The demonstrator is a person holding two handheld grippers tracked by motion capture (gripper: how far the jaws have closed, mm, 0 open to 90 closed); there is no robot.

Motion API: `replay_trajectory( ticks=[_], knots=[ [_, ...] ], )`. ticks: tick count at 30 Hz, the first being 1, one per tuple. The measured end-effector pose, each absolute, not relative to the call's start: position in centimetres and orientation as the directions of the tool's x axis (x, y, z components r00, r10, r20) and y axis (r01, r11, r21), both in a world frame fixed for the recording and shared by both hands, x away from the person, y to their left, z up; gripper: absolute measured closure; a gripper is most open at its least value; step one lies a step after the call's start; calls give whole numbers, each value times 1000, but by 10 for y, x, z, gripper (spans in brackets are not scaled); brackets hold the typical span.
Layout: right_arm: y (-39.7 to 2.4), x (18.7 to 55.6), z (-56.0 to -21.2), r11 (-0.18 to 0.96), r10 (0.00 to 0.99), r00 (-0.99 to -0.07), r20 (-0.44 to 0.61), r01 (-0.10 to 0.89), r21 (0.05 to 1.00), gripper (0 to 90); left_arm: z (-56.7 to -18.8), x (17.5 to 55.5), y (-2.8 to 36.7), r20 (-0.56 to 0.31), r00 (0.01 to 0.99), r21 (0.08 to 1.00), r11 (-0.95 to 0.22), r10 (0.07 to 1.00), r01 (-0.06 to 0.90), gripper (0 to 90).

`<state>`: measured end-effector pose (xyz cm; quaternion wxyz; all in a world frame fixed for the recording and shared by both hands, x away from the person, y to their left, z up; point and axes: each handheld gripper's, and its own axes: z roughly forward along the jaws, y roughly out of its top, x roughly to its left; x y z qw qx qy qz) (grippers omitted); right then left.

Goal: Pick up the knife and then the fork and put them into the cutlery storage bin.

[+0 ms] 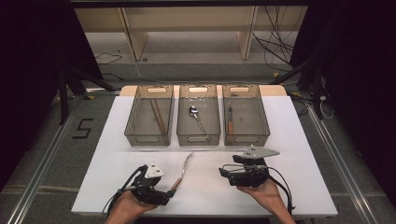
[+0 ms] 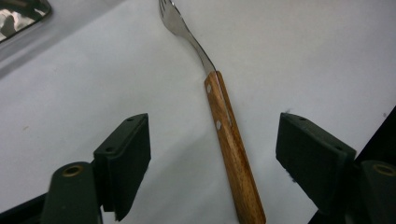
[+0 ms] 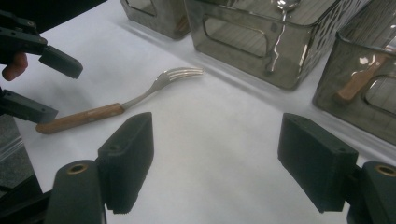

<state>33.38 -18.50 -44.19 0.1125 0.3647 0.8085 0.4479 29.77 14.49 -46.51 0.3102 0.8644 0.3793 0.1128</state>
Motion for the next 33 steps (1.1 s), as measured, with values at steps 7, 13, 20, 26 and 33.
replay_trajectory(
  ticks=[7, 13, 20, 26, 33],
  knots=[
    [-184, 327, -445, 338, 689, -709, 148, 496, 800, 270, -467, 297, 138, -35, 702, 547, -574, 712, 609, 351],
    [-188, 322, -448, 333, 694, -704, 152, 501, 799, 266, -471, 296, 132, -31, 721, 511, -609, 692, 606, 473],
    [-190, 319, -448, 331, 692, -705, 157, 503, 798, 266, -472, 298, 124, -21, 720, 482, -624, 693, 615, 579],
    [-189, 318, -448, 336, 689, -708, 154, 501, 798, 267, -476, 300, 123, -21, 702, 468, -614, 712, 636, 643],
    [-187, 318, -450, 342, 686, -712, 153, 500, 796, 270, -476, 301, 125, -19, 687, 474, -599, 726, 646, 739]
  ],
)
